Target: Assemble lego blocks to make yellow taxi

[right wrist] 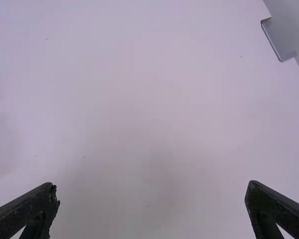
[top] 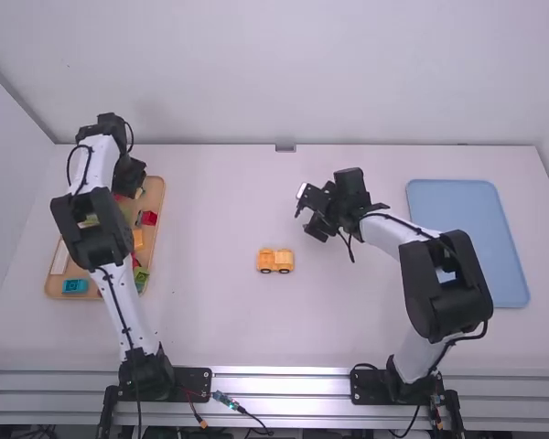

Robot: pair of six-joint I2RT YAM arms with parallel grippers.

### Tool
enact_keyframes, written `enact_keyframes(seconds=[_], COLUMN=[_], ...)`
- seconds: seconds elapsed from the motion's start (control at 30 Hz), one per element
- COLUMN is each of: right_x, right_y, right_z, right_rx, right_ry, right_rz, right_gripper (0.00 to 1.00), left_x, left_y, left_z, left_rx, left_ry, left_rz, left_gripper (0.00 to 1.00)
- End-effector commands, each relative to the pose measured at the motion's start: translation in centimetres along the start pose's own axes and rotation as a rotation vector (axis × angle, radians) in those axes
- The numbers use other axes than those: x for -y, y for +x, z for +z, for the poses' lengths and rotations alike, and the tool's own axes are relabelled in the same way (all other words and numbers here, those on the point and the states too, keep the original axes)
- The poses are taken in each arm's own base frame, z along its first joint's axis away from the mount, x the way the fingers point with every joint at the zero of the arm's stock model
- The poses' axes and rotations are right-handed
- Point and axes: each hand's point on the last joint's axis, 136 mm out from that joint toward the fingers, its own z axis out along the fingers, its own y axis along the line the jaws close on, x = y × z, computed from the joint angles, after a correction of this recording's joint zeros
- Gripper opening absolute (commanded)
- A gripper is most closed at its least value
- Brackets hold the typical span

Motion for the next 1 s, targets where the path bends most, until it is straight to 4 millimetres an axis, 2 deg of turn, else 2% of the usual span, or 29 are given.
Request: enact_keyframes(seconds=[0.0, 0.07, 0.1, 0.13, 0.27, 0.53, 0.63, 0.77, 0.97], right_x=[0.4, 0.3, 0.4, 0.5, 0.7, 0.8, 0.9, 1.1, 1.6], right_y=[-0.8, -0.9, -0.9, -0.9, -1.1, -1.2, -1.2, -0.9, -0.8], right_z=[-0.9, -0.9, -0.9, -0.9, -1.0, -1.0, -1.0, -1.2, -1.8], right_rx=[0.021, 0.023, 0.023, 0.025, 0.034, 0.038, 0.036, 0.056, 0.115], right_ry=[0.018, 0.018, 0.02, 0.023, 0.033, 0.037, 0.037, 0.024, -0.008], right_rz=[-0.004, -0.006, -0.005, -0.005, -0.008, -0.011, -0.009, 0.007, 0.036], right_gripper=[0.99, 0.99, 0.99, 0.99, 0.99, 0.99, 0.99, 0.99, 0.99], left_x=[1.3, 1.9, 2.2, 2.8, 3.4, 5.1, 5.3, 5.8, 6.6], left_y=[1.6, 2.5, 3.1, 4.1, 6.3, 12.8, 14.3, 17.2, 19.3], left_z=[-0.3, -0.7, -0.9, -1.2, -1.8, -3.2, -3.9, -4.9, -4.8], left_rx=[0.016, 0.015, 0.015, 0.021, 0.062, 0.076, 0.097, 0.105, 0.164], left_ry=[-0.018, -0.013, -0.011, -0.016, -0.05, -0.07, -0.075, -0.067, -0.046], left_rz=[0.014, 0.047, 0.061, 0.082, 0.092, 0.173, 0.191, 0.242, 0.301], left_gripper=[0.14, 0.09, 0.03, 0.02, 0.02, 0.02, 0.02, 0.02, 0.02])
